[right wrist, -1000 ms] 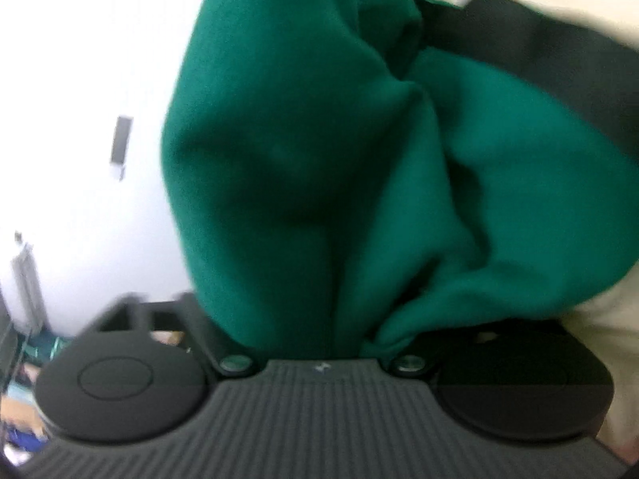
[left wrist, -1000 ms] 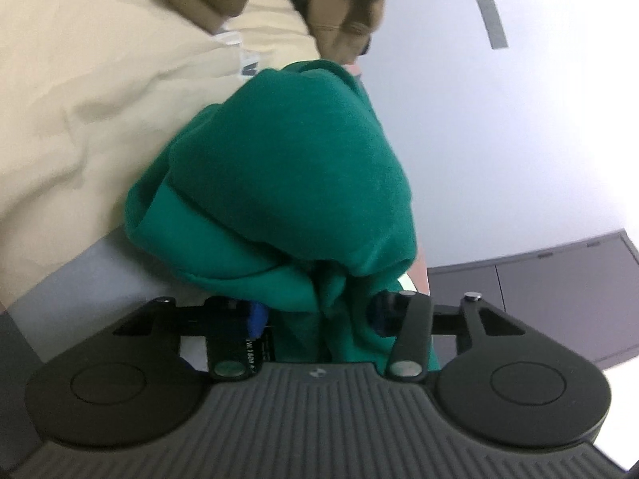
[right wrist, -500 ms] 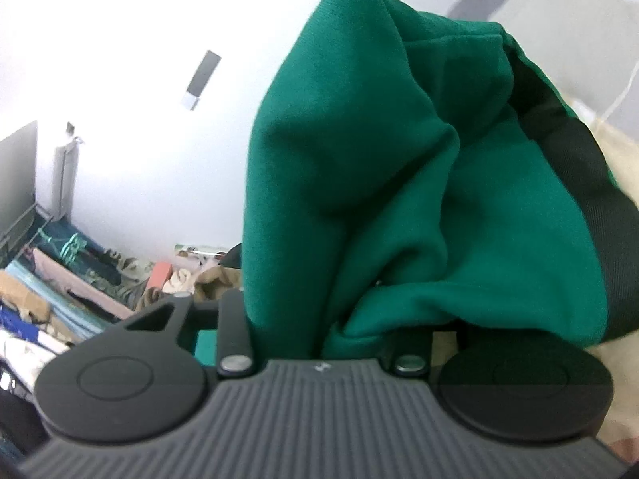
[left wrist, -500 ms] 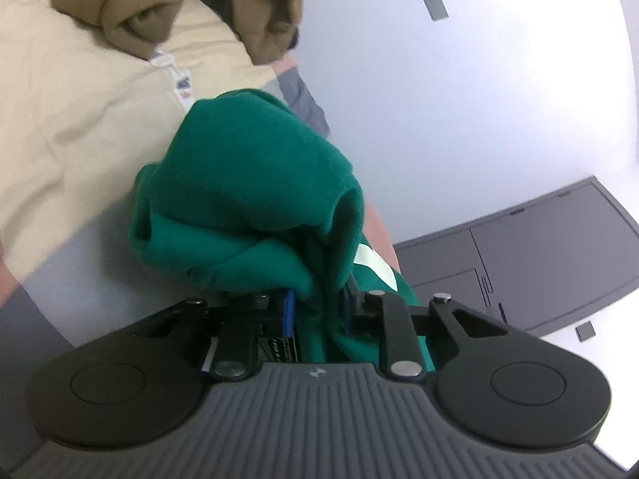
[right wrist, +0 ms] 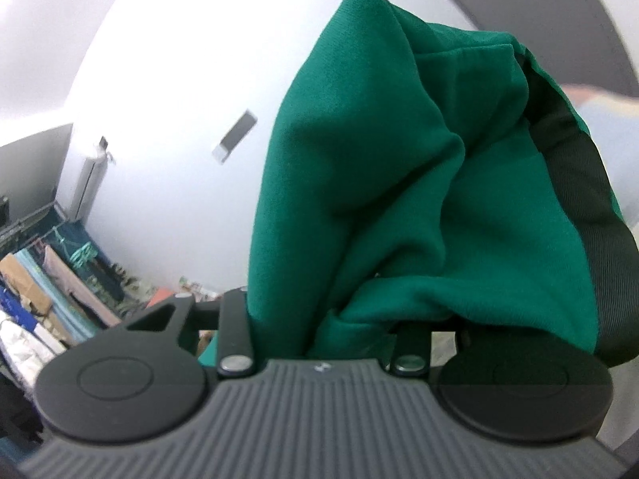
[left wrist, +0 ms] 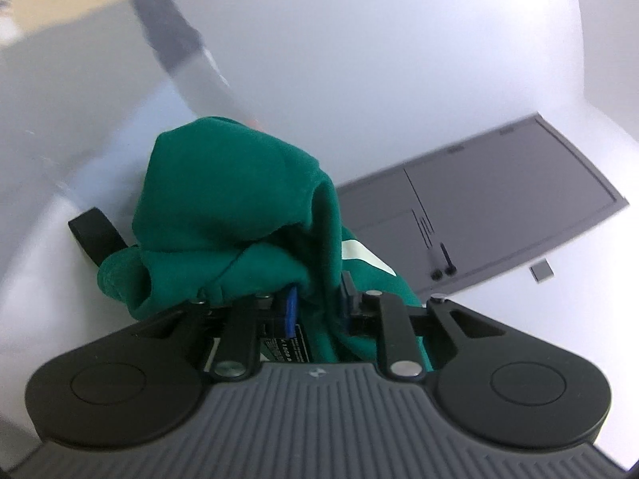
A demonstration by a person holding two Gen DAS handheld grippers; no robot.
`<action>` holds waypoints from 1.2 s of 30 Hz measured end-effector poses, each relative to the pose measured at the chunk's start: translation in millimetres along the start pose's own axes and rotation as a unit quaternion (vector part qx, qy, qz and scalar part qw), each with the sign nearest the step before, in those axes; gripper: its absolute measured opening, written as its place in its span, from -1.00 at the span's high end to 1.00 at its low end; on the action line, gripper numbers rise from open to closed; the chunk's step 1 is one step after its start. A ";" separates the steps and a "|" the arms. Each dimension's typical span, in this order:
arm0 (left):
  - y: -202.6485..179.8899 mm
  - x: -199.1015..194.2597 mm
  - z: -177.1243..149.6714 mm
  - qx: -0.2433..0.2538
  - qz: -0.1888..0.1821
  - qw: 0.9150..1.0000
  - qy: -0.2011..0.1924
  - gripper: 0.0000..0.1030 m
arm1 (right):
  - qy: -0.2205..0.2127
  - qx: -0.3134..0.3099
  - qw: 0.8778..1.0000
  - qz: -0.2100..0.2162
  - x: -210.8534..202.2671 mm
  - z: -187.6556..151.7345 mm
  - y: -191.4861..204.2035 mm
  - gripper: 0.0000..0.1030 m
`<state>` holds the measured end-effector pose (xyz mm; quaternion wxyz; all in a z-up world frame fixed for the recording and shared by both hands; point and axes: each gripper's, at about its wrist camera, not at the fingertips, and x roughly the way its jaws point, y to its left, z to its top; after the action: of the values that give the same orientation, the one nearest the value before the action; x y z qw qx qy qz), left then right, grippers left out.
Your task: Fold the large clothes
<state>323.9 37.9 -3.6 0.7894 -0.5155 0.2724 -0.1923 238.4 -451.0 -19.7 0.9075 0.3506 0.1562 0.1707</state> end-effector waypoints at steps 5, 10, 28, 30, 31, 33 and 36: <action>-26.6 74.3 -22.2 0.036 -0.004 0.999 0.031 0.57 | -0.040 0.028 0.999 -0.021 -28.6 21.0 -59.2 0.13; -21.7 134.6 -53.4 0.076 0.025 0.994 0.075 0.63 | -0.066 0.061 0.995 -0.053 -49.4 15.0 -127.2 0.13; -6.5 131.3 -112.4 0.171 0.059 0.977 0.111 0.41 | -0.064 0.146 0.983 -0.092 -52.7 -52.6 -211.1 0.03; -9.1 129.7 -114.0 0.172 0.068 0.976 0.119 -0.12 | -0.060 0.163 0.979 -0.104 -42.9 -42.1 -202.4 -0.06; -10.9 121.1 -116.0 0.177 0.072 0.975 0.115 -0.14 | -0.058 0.170 0.978 -0.110 -44.0 -42.3 -192.5 -0.10; -15.8 102.6 -121.7 0.197 0.085 0.971 0.109 -0.14 | -0.052 0.172 0.975 -0.127 -51.0 -45.1 -181.4 -0.19; -26.9 73.1 -127.5 0.222 0.097 0.964 0.106 -0.14 | -0.048 0.165 0.974 -0.148 -68.5 -49.7 -164.1 -0.31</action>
<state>300.0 -105.8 -36.6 0.8656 -0.2750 0.3536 -0.2239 190.0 -564.9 -156.7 0.8588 0.4762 0.1888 -0.0111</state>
